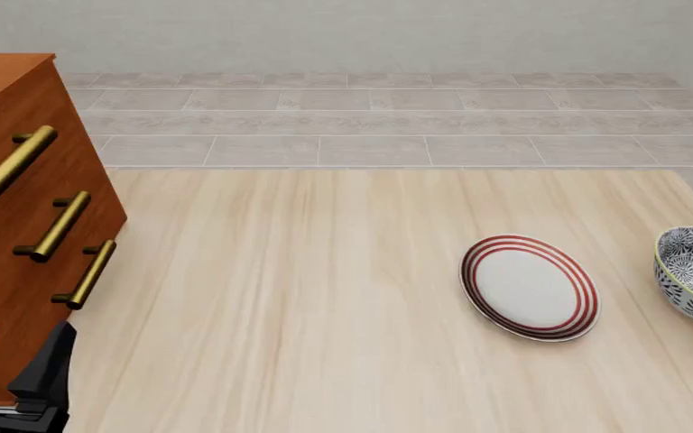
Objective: Put the bowl on top of the cabinet.
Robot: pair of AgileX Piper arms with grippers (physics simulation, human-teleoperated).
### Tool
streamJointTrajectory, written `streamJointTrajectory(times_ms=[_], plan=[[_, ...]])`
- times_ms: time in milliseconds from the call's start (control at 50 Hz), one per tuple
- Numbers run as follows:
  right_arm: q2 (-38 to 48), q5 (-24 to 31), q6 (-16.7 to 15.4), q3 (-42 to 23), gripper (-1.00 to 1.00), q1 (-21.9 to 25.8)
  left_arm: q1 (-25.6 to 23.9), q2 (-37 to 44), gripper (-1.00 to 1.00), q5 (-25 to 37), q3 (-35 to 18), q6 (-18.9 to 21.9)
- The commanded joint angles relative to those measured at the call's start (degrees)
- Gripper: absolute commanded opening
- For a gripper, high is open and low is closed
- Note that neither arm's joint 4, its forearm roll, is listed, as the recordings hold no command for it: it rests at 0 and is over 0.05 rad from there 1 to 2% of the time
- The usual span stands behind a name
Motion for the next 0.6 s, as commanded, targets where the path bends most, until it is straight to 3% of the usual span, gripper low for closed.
streamJointTrajectory(times_ms=[20, 600], plan=[[3.9, -1.6, -1.0, -0.9, 1.00, -0.4, 0.0, 0.0, 1.00, 0.0, 0.0, 0.0], [9.9, -5.2, -2.2, -0.7, 1.00, -0.9, 0.1, 1.1, 1.00, -0.9, 0.0, -0.1]])
